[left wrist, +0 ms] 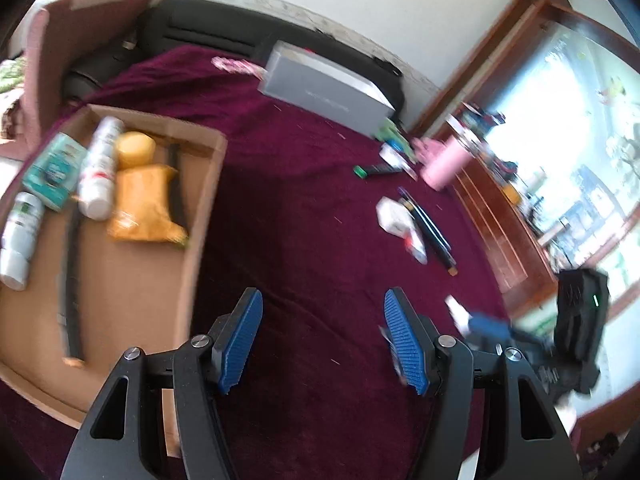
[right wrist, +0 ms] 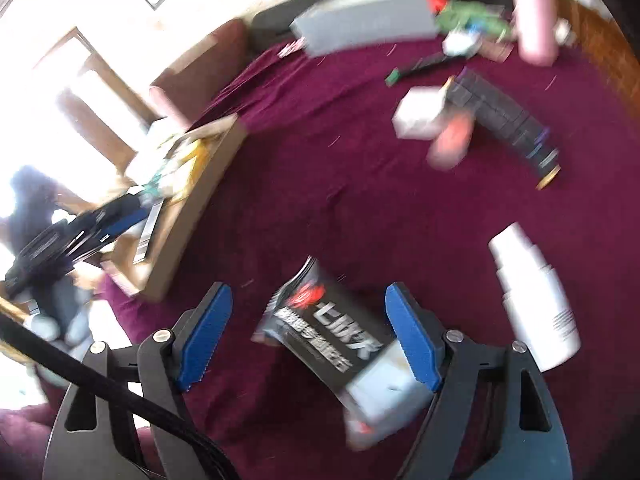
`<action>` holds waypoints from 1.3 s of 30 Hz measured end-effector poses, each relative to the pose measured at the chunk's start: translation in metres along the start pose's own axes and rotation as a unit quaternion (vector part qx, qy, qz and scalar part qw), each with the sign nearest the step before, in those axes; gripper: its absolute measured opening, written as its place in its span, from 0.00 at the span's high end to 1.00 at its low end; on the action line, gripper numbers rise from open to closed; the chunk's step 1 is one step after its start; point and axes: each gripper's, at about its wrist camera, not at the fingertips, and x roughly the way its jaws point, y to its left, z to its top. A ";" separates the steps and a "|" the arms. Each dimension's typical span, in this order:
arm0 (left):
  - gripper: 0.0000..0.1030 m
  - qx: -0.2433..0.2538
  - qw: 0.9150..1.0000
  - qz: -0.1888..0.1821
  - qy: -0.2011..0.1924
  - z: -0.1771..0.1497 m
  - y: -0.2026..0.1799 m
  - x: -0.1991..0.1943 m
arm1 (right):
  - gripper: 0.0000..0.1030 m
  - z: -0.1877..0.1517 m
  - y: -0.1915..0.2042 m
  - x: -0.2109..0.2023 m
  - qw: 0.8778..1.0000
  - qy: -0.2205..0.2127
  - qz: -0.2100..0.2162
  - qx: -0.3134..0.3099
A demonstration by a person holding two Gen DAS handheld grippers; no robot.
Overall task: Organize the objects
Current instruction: 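Move both open grippers back toward the black snack packet and white spray bottle, then grasp the black snack packet with the left gripper and lift it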
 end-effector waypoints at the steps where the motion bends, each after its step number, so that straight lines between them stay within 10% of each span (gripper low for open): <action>1: 0.44 0.010 1.000 -0.007 0.010 -0.005 -0.008 0.006 | 0.23 0.003 -0.007 -0.005 1.000 -0.007 -0.030 -0.002; 6: 0.44 0.055 0.996 -0.031 0.069 -0.025 -0.042 0.036 | 0.23 0.005 -0.051 -0.021 0.989 -0.023 -0.148 0.013; 13: 0.44 0.057 0.977 -0.093 0.181 -0.059 -0.091 0.078 | 0.23 -0.007 -0.101 -0.026 0.987 -0.021 -0.139 0.083; 17: 0.44 0.056 0.972 -0.062 0.221 -0.063 -0.116 0.105 | 0.23 -0.008 -0.102 -0.018 0.989 -0.011 -0.117 0.087; 29: 0.44 0.134 0.977 0.034 0.160 -0.040 -0.174 0.148 | 0.23 -0.012 -0.109 -0.024 0.989 -0.030 -0.106 0.096; 39: 0.44 0.044 0.986 -0.046 0.153 -0.023 -0.139 0.153 | 0.23 -0.013 -0.104 -0.028 0.991 -0.036 -0.105 0.075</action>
